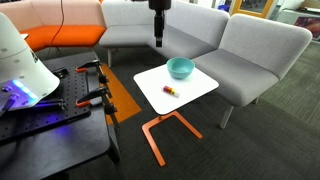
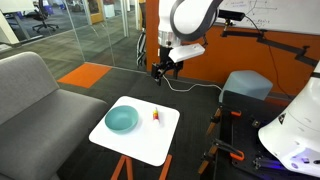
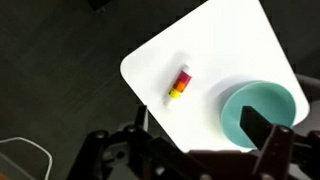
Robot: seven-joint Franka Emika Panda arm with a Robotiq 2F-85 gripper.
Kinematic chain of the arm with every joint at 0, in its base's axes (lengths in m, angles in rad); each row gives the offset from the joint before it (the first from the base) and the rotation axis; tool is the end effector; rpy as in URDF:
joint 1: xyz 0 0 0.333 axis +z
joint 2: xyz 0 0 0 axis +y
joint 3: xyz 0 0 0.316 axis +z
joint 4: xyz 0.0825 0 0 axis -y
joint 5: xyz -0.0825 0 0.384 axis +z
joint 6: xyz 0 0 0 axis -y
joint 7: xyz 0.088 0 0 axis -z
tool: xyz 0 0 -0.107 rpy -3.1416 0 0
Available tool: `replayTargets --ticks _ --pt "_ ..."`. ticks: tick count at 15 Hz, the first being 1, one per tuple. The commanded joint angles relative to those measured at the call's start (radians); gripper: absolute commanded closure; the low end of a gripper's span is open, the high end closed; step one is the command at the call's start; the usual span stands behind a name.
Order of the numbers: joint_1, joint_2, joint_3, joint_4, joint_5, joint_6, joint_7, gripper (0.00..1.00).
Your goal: Put the glue stick in the bowl
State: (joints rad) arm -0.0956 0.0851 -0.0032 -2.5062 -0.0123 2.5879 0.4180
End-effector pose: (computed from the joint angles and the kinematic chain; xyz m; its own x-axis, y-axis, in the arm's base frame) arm 0.4656 -0.0459 0.2494 0.8745 -0.4850 -0.0004 -0.4849 -0.8745 0.0075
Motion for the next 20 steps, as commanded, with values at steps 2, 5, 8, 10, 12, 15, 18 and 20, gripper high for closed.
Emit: replayTargets --ticks 2,5,8,10,12,15,18,20 --pt "0.084 0.171 -0.080 0.053 -0.034 0.054 0.293 0.00" --pt "0.103 0.180 -0.095 0.049 -0.006 0.047 0.238 0.00" --pt "0.106 0.182 -0.102 0.061 -0.007 0.047 0.245 0.00" --pt "0.106 0.182 -0.103 0.061 -0.007 0.047 0.245 0.00" --pt "0.096 0.227 -0.098 0.077 0.052 0.078 0.268 0.00" --pt "0.068 0.339 -0.072 0.108 0.217 0.146 0.227 0.00" --pt "0.067 0.501 -0.063 0.184 0.336 0.248 0.199 0.00" --pt "0.092 0.605 -0.083 0.259 0.354 0.274 0.205 0.00"
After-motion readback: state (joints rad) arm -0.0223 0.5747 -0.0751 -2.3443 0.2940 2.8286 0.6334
